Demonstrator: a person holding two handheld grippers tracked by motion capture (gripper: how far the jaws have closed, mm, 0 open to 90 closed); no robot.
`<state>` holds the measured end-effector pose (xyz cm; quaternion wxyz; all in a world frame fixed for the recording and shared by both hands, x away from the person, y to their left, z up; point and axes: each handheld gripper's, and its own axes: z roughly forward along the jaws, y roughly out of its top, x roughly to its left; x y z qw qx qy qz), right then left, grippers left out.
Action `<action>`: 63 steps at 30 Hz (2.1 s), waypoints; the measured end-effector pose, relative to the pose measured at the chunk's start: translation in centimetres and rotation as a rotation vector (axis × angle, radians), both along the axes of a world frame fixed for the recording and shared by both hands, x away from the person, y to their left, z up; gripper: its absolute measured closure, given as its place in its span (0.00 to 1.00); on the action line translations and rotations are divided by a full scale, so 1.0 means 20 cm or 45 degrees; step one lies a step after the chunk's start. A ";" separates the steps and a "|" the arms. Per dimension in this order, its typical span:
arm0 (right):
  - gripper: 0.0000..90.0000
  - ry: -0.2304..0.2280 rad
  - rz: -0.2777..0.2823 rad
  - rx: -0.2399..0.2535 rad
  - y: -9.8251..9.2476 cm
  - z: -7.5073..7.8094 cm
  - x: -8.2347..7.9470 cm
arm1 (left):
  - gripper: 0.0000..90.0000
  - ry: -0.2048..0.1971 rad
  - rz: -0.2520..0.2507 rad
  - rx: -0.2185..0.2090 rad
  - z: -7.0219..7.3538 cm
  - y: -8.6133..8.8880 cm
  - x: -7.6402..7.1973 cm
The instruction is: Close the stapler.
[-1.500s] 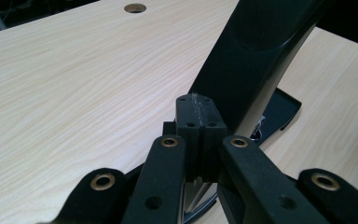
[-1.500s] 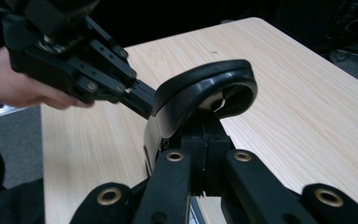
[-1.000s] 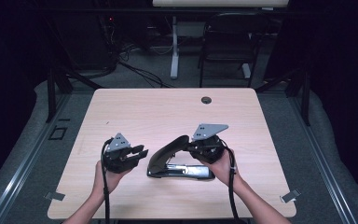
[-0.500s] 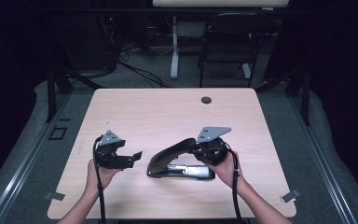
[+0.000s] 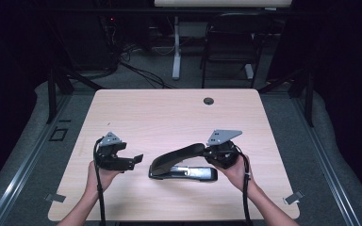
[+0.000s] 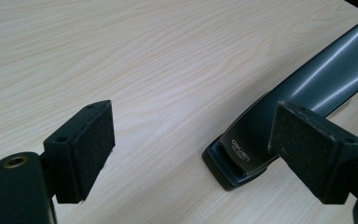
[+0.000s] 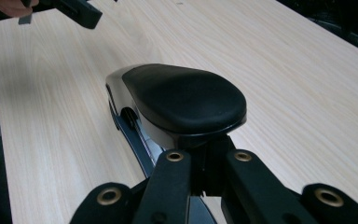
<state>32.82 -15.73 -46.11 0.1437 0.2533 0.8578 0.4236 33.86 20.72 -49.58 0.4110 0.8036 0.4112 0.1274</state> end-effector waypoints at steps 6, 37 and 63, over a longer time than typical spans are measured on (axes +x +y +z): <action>1.00 0.029 -0.018 -0.050 -0.04 -0.05 -0.01 | 0.14 0.042 0.008 -0.009 -0.01 0.02 0.01; 0.99 0.174 -0.052 -0.295 -0.16 -0.30 0.03 | 0.12 0.046 0.015 -0.001 -0.03 0.02 0.01; 0.98 0.105 -0.075 -0.143 -0.18 -0.08 -0.02 | 0.10 0.051 0.013 0.011 -0.03 0.02 0.02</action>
